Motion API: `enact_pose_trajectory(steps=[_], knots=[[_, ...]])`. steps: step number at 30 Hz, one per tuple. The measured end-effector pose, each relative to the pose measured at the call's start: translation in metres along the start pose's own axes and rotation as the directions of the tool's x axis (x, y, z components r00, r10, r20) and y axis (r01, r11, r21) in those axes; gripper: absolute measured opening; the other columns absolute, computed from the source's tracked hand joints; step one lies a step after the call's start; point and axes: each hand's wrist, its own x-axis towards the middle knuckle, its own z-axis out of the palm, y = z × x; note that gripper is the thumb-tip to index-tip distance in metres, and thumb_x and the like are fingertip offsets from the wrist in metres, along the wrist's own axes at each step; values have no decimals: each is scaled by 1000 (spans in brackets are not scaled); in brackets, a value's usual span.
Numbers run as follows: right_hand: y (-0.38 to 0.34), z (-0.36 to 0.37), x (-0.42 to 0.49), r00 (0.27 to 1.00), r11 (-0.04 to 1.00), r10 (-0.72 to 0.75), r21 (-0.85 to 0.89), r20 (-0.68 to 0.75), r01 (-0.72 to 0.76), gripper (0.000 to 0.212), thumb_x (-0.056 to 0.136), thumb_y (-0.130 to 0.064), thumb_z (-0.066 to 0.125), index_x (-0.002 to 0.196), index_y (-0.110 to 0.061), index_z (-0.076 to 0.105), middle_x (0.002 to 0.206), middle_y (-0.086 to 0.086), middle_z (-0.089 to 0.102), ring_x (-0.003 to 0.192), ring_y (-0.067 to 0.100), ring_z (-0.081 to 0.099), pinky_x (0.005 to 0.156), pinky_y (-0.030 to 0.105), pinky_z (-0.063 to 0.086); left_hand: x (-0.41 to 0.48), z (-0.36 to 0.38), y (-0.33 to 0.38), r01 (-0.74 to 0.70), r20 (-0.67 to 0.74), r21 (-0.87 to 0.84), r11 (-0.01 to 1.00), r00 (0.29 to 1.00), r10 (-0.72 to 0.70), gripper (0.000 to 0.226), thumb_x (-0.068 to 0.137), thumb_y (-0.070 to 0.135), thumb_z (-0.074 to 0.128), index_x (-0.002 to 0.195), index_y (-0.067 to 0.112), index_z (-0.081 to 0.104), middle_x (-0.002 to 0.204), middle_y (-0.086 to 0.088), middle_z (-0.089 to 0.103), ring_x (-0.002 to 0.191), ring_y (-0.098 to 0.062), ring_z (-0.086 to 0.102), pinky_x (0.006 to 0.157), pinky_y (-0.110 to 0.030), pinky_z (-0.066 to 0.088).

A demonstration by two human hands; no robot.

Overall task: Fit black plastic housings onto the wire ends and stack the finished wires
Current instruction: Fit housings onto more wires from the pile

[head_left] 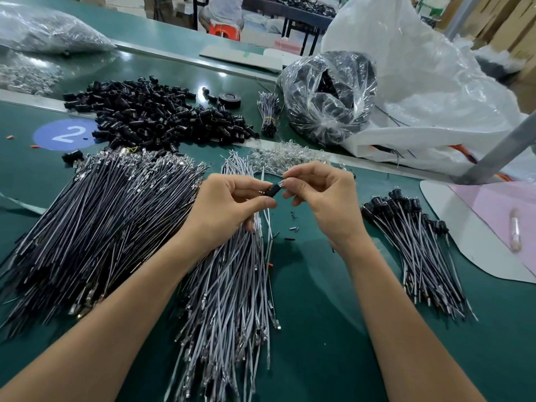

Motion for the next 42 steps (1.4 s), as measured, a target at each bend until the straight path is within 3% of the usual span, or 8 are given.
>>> enact_pose_trajectory(steps=[7,11,14,17,25,30,35,42], knots=[[1,-3,-1,996,991,-74,-107,44,79,15,82,-1,74,82,-15,73,68,-5,70,61,12,67,60,20,51,1,0,-3,-61,-3,122,991,998,62,22,78,8,79,94,23,75,75,5,76,41,-9,52,44,-16,43],[4,-3,-1,997,989,-47,-134,56,55,12,82,-2,75,81,-14,74,65,-1,68,57,8,60,60,21,49,0,0,-2,-91,10,154,984,996,90,25,78,8,79,98,22,76,80,7,76,48,-14,58,50,-22,49],[3,-5,-1,995,999,-18,-31,95,21,11,84,1,71,84,-9,74,65,0,68,58,10,61,59,21,50,0,-1,-1,-107,7,108,988,994,106,28,77,6,79,95,28,75,81,4,77,61,-18,69,64,-28,58],[2,-10,-2,987,997,11,75,163,-23,19,86,7,65,89,-9,73,66,0,71,61,12,67,60,21,53,0,-2,0,-101,9,58,993,995,101,30,77,1,78,93,26,75,83,3,77,75,-15,74,75,-23,58],[5,-11,-4,977,994,68,74,202,-85,20,85,11,63,83,-7,71,62,2,70,56,13,65,55,21,52,-4,1,3,-147,83,141,979,987,137,30,78,-4,75,104,12,72,78,2,75,69,-8,73,68,-15,56],[7,-9,-6,967,988,118,73,226,-138,16,85,11,63,86,-3,71,63,4,70,56,13,65,56,21,53,-4,0,2,-207,104,228,951,977,188,33,78,-1,76,106,16,71,78,-3,76,70,-14,74,73,-27,60],[5,-8,-7,966,982,115,120,230,-145,14,84,10,64,87,-2,71,65,6,70,57,15,65,57,22,54,-5,0,2,-209,95,138,968,976,197,33,78,-5,75,104,15,71,79,1,76,69,-11,74,68,-18,57],[3,-4,-10,971,977,91,169,222,-130,14,85,8,64,89,-3,71,66,6,70,58,15,64,58,23,53,-7,-2,3,-170,85,33,985,982,167,28,77,-1,74,96,19,73,81,-3,77,70,-19,75,70,-27,60]])
